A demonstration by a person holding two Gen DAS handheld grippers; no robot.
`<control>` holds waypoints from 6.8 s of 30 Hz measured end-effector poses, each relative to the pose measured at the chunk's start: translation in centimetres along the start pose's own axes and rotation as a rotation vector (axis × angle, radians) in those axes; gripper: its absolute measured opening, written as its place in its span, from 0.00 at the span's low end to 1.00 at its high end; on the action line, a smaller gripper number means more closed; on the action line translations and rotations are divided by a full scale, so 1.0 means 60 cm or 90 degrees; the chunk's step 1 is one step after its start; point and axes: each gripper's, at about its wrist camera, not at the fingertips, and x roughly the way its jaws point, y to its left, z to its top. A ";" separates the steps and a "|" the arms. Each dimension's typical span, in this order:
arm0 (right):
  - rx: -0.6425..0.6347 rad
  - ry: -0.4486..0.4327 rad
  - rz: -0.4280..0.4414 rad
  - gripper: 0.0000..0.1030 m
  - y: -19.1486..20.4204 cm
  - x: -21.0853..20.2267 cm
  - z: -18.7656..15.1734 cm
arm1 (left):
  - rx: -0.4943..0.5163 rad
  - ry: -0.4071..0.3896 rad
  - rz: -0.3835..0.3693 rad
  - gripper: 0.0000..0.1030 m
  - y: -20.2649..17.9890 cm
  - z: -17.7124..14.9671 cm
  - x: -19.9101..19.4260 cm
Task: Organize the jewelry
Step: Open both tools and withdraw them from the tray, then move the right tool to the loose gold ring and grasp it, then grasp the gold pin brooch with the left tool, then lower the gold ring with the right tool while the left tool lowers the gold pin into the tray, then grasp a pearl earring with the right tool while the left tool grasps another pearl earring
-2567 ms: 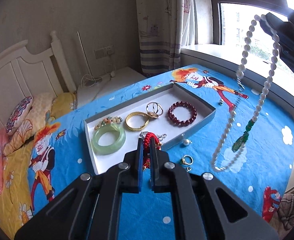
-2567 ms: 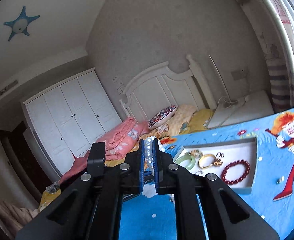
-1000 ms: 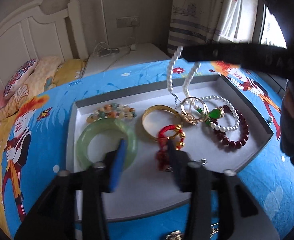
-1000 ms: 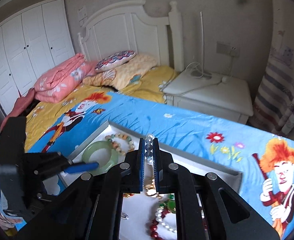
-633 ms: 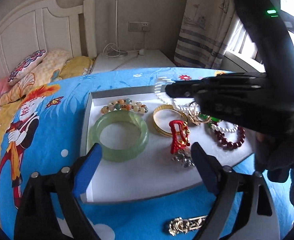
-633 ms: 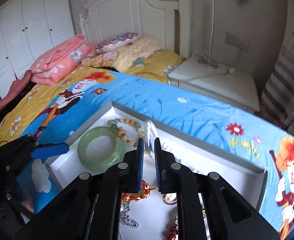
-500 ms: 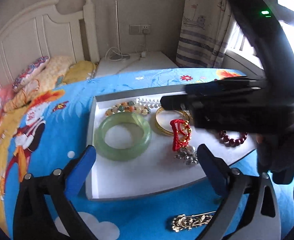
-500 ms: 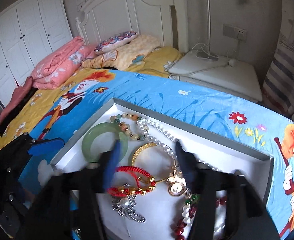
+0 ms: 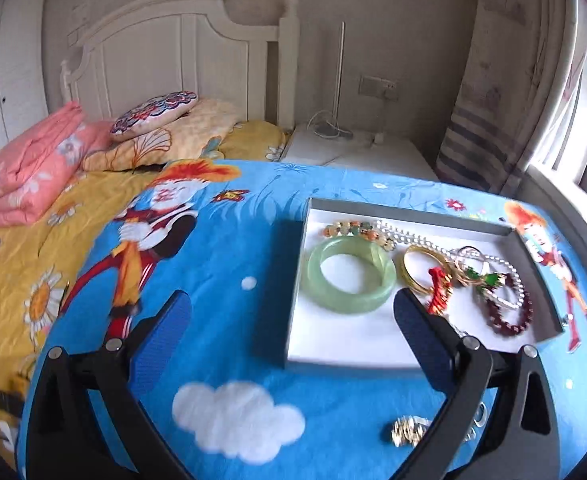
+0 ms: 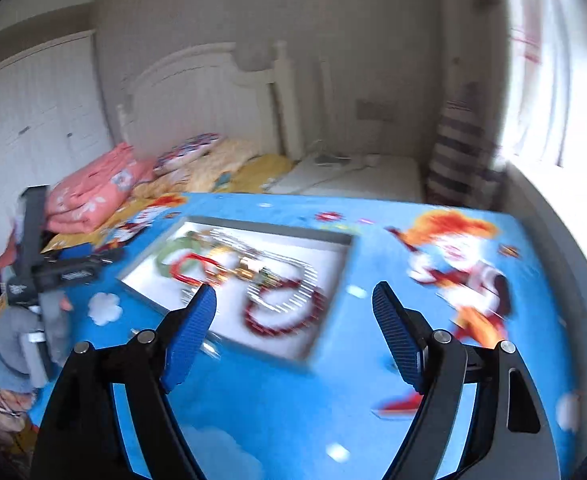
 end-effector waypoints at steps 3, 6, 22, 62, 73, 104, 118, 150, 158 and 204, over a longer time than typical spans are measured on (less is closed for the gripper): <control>0.062 0.006 -0.055 0.75 -0.055 -0.038 -0.048 | -0.012 -0.012 -0.013 0.97 0.009 -0.031 -0.035; 0.140 0.012 -0.061 0.76 -0.092 -0.063 -0.103 | -0.015 0.003 -0.029 0.97 0.013 -0.067 -0.052; 0.128 0.057 -0.087 0.76 -0.082 -0.054 -0.153 | -0.087 0.088 -0.085 0.97 0.050 -0.123 -0.017; -0.118 0.199 -0.026 0.23 0.248 0.164 -0.099 | -0.087 0.087 -0.090 0.97 0.045 -0.123 -0.017; -0.033 0.166 0.006 0.22 0.172 0.096 -0.120 | -0.014 0.110 -0.153 0.97 0.012 -0.128 -0.024; 0.041 0.107 0.071 0.22 0.120 0.042 -0.128 | 0.188 0.149 -0.077 0.66 -0.095 -0.143 -0.006; 0.012 0.089 0.072 0.22 0.134 0.057 -0.090 | 0.217 0.084 -0.136 0.13 -0.112 -0.099 -0.035; -0.033 0.084 0.037 0.45 0.163 0.183 -0.006 | 0.212 0.043 -0.076 0.45 -0.127 -0.015 0.050; 0.011 0.059 0.034 0.56 0.114 0.122 -0.024 | 0.223 0.014 -0.094 0.61 -0.148 -0.040 -0.005; -0.008 0.161 -0.106 0.18 -0.063 0.104 -0.080 | 0.262 0.107 -0.190 0.14 -0.279 -0.131 0.014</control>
